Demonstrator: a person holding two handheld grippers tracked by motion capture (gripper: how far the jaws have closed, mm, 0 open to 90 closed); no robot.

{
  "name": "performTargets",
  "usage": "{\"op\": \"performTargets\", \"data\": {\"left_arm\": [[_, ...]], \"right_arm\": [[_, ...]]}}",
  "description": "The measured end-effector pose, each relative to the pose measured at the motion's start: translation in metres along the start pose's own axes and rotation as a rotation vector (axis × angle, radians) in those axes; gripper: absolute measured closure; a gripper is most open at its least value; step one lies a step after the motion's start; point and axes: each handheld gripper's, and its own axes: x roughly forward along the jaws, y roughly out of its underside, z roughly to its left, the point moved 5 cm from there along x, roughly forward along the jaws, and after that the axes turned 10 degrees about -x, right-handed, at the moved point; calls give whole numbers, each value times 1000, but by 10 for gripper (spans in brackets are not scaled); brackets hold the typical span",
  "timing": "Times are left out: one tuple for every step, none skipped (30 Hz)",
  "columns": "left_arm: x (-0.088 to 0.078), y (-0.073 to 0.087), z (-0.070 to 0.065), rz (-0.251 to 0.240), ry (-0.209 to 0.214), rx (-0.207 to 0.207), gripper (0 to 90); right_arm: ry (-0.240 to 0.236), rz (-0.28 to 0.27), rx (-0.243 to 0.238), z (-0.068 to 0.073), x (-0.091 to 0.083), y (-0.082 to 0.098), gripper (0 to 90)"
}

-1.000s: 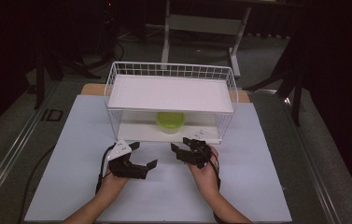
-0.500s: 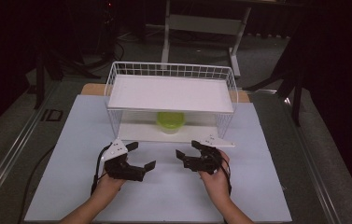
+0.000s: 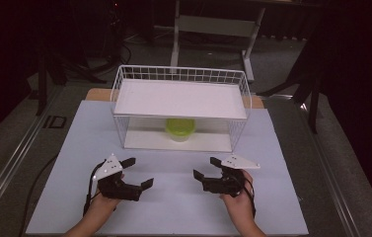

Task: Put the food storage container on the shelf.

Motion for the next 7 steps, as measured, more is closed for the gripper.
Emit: {"op": "performTargets", "data": {"left_arm": [[0, 0, 0, 0, 0, 0, 5], [0, 2, 1, 1, -1, 1, 5], [1, 4, 1, -9, 5, -5, 5], [2, 6, 0, -3, 6, -5, 5], [2, 7, 0, 2, 9, -3, 5], [3, 8, -1, 6, 10, 4, 5], [3, 8, -1, 6, 10, 4, 5]], "right_arm": [[-2, 6, -6, 1, -1, 2, 183], [-2, 6, -6, 1, -1, 2, 183], [-2, 11, -14, 1, -1, 6, 183], [3, 3, -12, 1, -2, 8, 183], [4, 1, -15, 0, -2, 9, 183], [9, 4, -16, -1, -2, 10, 183], [11, -1, -16, -2, -2, 10, 183]]}}
